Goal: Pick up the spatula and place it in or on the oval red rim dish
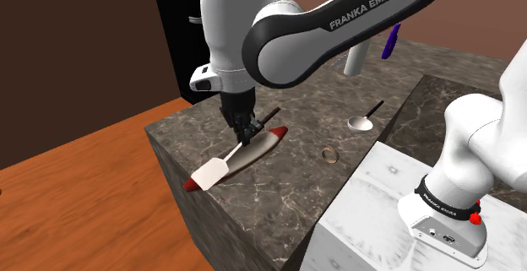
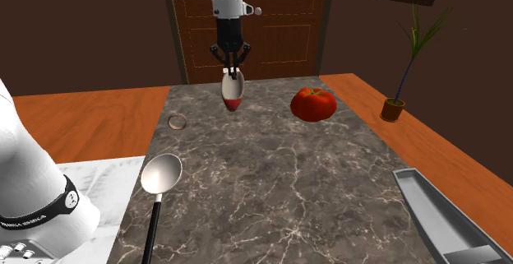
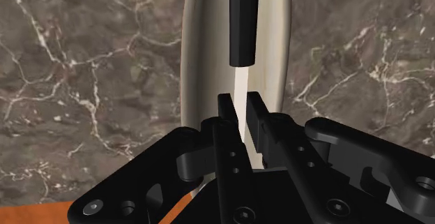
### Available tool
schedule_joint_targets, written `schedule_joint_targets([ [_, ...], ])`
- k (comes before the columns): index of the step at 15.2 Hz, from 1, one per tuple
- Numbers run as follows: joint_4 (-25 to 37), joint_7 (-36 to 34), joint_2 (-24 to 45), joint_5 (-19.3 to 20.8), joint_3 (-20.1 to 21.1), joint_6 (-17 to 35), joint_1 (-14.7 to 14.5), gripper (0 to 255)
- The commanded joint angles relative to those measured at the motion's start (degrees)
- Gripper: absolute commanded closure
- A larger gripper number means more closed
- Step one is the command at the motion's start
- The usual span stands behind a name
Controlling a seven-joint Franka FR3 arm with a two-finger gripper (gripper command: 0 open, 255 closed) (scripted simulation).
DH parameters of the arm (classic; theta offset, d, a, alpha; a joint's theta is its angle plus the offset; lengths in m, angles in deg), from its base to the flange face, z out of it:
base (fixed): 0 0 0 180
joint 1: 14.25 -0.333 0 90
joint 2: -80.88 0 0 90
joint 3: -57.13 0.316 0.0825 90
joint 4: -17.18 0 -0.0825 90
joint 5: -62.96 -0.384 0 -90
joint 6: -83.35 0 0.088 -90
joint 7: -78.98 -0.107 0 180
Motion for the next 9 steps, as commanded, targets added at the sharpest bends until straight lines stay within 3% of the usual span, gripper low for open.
schedule_joint_targets([
  [1, -1.02, -0.16, 0.50, 0.04, 0.03, 1.54, -0.04, 255],
  [9, -2.20, -0.28, 1.39, 0.11, 0.01, 3.61, -0.03, 255],
])
